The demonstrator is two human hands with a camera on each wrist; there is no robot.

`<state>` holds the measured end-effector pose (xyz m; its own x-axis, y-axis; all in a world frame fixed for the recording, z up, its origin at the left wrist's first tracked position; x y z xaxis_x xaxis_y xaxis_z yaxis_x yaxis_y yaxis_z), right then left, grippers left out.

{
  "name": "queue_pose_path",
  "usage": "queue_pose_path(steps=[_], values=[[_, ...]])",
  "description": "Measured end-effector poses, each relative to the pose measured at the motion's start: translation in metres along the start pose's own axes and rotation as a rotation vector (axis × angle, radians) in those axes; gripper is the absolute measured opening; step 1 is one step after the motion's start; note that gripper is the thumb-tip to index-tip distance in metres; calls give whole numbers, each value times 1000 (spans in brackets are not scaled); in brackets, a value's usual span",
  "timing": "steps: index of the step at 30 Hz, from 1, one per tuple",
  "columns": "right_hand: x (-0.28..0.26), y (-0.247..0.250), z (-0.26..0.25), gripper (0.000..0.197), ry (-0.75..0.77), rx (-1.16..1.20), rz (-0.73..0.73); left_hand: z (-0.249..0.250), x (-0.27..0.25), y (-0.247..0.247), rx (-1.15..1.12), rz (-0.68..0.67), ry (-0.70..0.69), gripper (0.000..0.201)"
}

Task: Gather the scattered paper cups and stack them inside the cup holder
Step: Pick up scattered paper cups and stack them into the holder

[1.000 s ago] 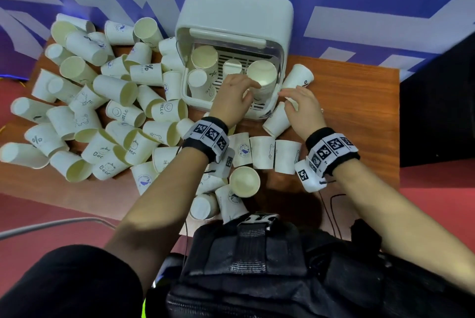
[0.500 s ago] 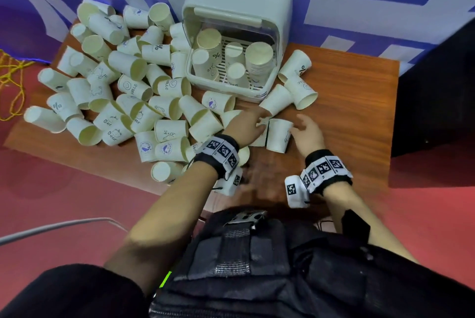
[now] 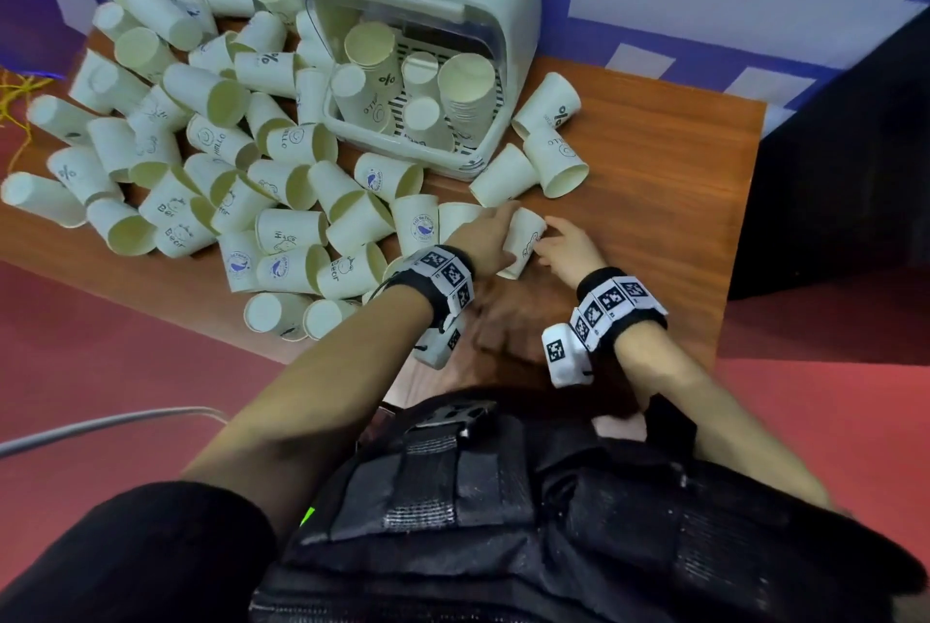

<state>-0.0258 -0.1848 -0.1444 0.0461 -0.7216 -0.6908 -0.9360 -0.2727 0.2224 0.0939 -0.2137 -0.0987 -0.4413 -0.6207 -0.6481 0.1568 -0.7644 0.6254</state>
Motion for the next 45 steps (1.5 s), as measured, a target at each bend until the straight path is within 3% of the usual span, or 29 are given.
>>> queue_pose_path(steps=[7,12,18,22,29,32,37,45], values=[[-1,13,-1,28,38,23,5,1,10,-6,-122,13,39,73],[-15,23,-5,21,126,80,48,9,7,-1,-187,78,5,72],[-35,44,-32,39,270,211,121,16,-5,17,-354,160,-40,65],[-46,46,-66,32,385,238,121,3,-19,31,-565,245,-48,65],[-55,11,-119,34,510,134,54,-29,-47,68,-864,322,-123,80],[-53,-11,-133,42,502,130,-8,-48,-54,86,-917,349,-137,76],[-49,-40,-165,58,526,91,-53,-84,-58,118,-942,363,-169,79],[-19,-76,-204,68,528,69,-54,-117,-62,164,-740,480,-300,60]])
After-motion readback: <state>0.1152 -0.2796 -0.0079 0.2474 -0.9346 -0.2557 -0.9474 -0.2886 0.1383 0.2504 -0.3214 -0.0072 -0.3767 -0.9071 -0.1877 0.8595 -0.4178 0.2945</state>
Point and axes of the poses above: each hand's wrist, its own x-axis towards the middle knuckle, its own y-axis out of the back of the hand, z = x × y, the point moved 8 cm from there along x, towards the middle knuckle, and after that the axes turned 9 degrees about -z, right-handed, at the moved point
